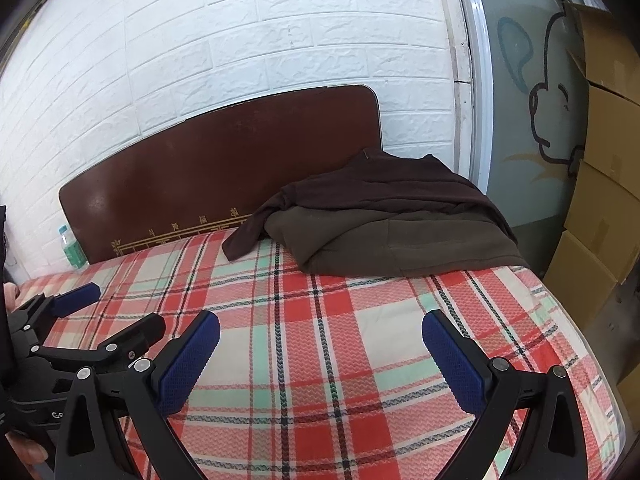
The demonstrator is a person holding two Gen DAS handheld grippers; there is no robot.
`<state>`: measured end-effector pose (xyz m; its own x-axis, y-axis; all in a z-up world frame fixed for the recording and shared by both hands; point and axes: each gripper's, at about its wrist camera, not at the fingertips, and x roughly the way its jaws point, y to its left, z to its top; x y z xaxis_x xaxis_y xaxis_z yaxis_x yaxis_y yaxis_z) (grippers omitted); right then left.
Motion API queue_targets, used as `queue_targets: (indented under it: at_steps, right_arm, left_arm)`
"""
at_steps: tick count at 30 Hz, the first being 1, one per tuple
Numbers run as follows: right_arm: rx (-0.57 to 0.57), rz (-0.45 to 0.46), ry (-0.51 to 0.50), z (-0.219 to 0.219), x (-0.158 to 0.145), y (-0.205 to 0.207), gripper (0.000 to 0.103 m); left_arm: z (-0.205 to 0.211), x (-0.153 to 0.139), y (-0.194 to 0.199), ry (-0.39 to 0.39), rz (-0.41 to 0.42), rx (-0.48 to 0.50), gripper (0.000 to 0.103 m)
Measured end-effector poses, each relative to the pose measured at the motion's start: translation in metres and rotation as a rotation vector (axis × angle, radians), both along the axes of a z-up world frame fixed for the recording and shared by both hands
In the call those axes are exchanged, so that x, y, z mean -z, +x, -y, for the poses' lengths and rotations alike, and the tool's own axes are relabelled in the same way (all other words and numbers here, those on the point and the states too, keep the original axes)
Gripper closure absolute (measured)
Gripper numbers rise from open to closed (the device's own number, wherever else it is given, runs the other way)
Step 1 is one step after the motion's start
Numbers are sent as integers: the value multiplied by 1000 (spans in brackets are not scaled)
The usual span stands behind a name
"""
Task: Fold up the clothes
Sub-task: 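Move both grippers toward the maroon sweatshirt on the olive garment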
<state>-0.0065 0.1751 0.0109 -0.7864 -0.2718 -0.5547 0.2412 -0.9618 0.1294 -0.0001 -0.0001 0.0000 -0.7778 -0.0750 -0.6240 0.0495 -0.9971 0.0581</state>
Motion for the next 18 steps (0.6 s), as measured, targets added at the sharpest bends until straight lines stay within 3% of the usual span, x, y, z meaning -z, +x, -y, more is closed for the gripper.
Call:
queue_targets:
  at_steps: [18]
  right_arm:
    - [-1, -11, 28, -1, -2, -4, 0]
  left_arm:
    - [-1, 1, -3, -2, 9, 8, 0]
